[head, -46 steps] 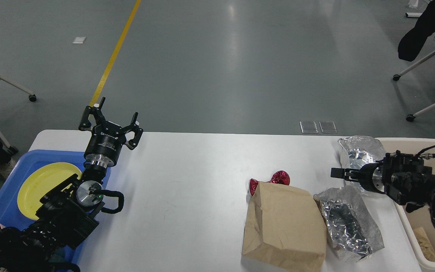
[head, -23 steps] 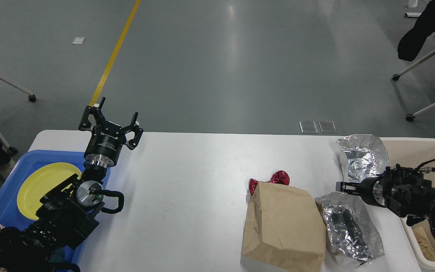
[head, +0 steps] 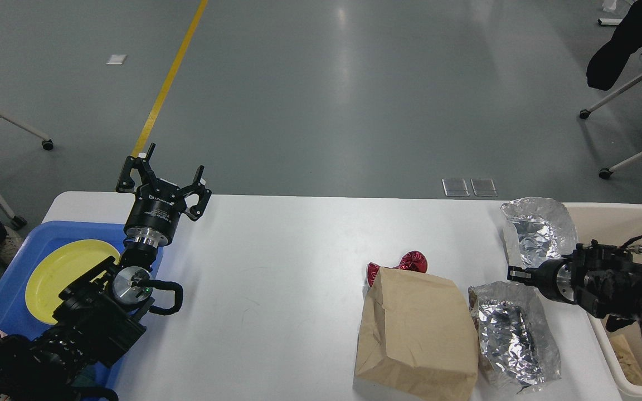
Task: Tidy desktop
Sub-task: 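Lift the foil bag with the right gripper into the bin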
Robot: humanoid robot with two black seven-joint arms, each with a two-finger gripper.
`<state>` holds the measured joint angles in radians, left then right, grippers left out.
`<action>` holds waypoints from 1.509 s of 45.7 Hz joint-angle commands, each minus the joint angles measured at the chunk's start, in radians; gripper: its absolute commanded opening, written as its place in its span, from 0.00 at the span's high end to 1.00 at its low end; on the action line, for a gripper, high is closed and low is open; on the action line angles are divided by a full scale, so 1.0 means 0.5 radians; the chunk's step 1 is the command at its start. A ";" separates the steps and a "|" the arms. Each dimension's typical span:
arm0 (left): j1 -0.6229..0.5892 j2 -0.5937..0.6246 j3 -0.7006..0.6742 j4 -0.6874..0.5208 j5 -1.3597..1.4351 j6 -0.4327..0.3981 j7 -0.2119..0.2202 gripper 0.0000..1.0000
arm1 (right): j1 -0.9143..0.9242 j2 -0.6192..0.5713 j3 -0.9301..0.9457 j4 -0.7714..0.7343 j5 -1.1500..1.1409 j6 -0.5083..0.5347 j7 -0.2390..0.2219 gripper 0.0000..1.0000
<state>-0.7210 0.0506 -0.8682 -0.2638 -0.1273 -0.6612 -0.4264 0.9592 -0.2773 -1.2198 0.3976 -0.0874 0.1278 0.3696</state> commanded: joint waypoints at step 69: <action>0.000 0.000 0.000 0.000 0.000 0.000 0.000 0.04 | 1.331 -0.930 -0.503 0.061 -0.178 1.101 0.003 1.00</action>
<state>-0.7210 0.0506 -0.8682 -0.2637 -0.1275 -0.6612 -0.4264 1.6298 -0.6836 -1.4632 0.4786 -0.1608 0.6958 0.3717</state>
